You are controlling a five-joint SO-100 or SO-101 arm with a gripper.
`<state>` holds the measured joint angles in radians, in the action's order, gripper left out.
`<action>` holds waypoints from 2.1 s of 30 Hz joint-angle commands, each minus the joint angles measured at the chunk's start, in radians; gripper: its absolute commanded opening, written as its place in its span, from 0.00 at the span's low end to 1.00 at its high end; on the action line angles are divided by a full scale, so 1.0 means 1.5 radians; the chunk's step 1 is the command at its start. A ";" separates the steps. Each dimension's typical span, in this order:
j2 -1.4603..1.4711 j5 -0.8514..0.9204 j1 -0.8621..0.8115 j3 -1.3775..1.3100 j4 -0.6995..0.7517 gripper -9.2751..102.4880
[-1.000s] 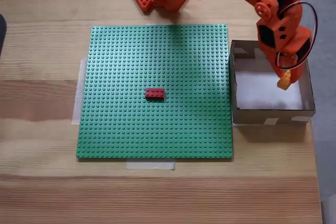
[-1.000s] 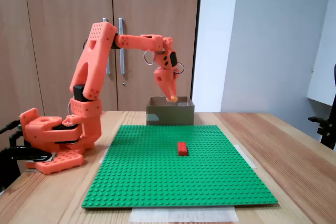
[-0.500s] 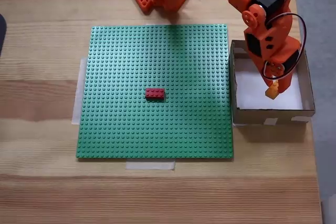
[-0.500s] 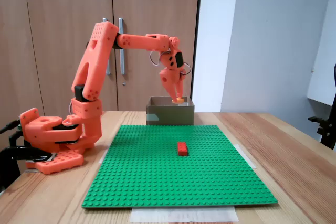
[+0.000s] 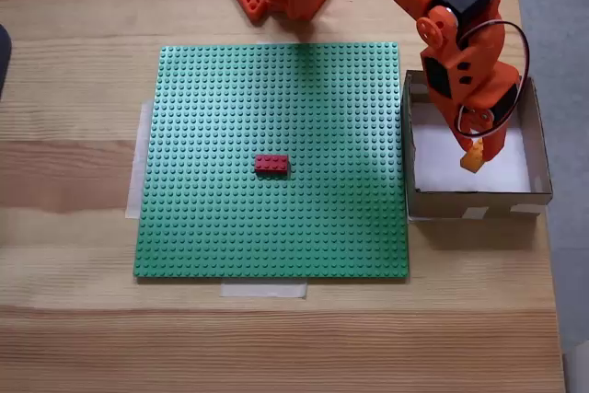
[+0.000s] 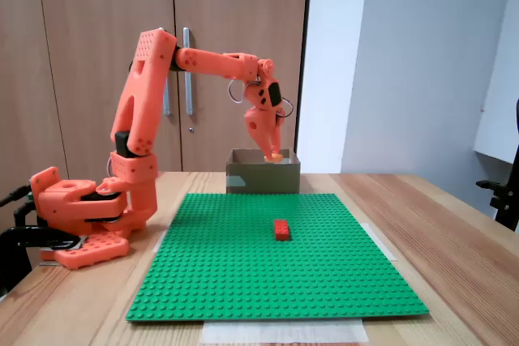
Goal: Pick the yellow lego block and put it in the box.
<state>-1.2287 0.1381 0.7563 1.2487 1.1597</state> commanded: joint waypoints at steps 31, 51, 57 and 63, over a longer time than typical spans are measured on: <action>-0.149 0.048 -0.021 0.065 0.059 0.07; -0.159 -0.004 -0.021 0.065 0.034 0.07; -0.159 0.011 -0.017 0.064 0.041 0.07; -0.160 0.040 -0.015 0.065 0.042 0.11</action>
<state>-1.3929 0.1810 0.7317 1.3560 1.2164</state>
